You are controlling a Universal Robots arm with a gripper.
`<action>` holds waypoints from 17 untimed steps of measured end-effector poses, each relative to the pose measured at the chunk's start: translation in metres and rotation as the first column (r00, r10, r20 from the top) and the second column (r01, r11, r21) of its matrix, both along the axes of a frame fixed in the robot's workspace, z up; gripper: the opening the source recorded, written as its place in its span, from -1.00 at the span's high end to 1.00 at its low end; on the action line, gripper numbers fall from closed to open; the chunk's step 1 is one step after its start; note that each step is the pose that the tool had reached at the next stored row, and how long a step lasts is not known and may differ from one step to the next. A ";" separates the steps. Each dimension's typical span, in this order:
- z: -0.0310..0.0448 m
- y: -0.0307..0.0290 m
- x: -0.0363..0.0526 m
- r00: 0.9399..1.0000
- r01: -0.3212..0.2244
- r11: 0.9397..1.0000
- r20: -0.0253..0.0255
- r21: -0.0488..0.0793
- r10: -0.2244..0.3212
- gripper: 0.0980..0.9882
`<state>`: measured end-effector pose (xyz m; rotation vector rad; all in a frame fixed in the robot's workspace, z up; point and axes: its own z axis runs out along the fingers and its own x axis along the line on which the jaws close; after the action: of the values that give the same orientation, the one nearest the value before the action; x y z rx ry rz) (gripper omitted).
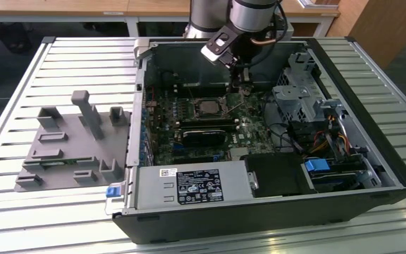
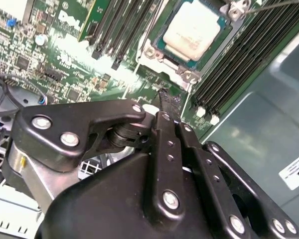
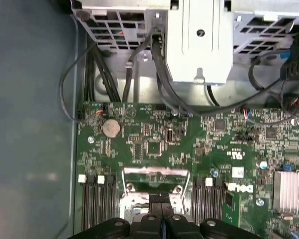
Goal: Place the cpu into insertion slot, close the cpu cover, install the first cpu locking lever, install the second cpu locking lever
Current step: 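Close the cpu cover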
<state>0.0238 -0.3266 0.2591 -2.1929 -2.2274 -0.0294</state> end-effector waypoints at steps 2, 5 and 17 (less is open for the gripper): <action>0.0000 0.0003 0.0033 1.000 0.000 1.000 0.000 0.000 0.000 0.98; -0.0001 0.0005 0.0062 1.000 -0.002 1.000 0.000 0.000 0.002 0.98; -0.0013 0.0045 0.0220 1.000 -0.013 1.000 0.003 0.000 0.013 0.98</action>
<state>0.0458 -0.3221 0.2578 -2.1802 -2.2427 -0.0329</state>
